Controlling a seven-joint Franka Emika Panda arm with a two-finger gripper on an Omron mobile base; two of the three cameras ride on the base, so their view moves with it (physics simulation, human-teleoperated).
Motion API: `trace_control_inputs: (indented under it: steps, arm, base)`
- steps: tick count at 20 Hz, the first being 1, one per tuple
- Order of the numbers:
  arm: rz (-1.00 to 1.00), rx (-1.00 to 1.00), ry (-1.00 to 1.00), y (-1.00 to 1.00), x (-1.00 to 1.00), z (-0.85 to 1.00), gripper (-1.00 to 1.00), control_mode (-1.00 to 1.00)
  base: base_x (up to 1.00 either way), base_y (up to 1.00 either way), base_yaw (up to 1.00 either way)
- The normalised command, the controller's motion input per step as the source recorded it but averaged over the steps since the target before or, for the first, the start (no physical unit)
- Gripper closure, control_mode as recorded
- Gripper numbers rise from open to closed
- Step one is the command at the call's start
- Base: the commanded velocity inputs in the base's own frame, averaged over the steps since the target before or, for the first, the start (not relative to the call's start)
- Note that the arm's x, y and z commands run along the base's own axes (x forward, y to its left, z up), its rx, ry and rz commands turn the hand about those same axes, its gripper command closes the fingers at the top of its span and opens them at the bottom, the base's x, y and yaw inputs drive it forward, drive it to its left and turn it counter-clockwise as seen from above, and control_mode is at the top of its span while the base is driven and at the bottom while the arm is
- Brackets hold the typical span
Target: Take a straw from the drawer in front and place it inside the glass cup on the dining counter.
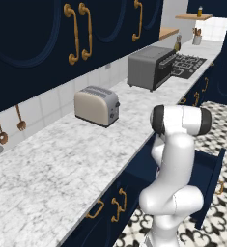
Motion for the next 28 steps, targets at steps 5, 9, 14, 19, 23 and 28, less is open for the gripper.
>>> trace_control_inputs:
  steps: [5, 9, 14, 19, 23, 28]
  arm:
    - [0.0, -0.01, 0.03, 0.0, 0.12, -0.08, -1.0, -1.0]
    - [0.0, 0.0, 0.01, 0.0, 0.08, -0.04, -1.0, -1.0]
    - [0.0, 0.0, 0.0, 0.0, 0.09, 0.0, -1.0, -1.0]
    - [0.0, 0.0, 0.05, 0.0, 0.16, 0.0, -1.0, -1.0]
    - [0.0, 0.0, 0.01, 0.0, 0.21, 0.0, -1.0, -1.0]
    - [0.0, 0.0, 0.0, 0.0, 0.24, 0.0, -1.0, -1.0]
  base:
    - [0.0, 0.0, 0.0]
    - [0.0, 0.0, 0.0]
    - [0.0, 0.0, 0.0]
    - [0.0, 0.0, 0.0]
    - [0.0, 0.0, 0.0]
    - [0.0, 0.0, 0.0]
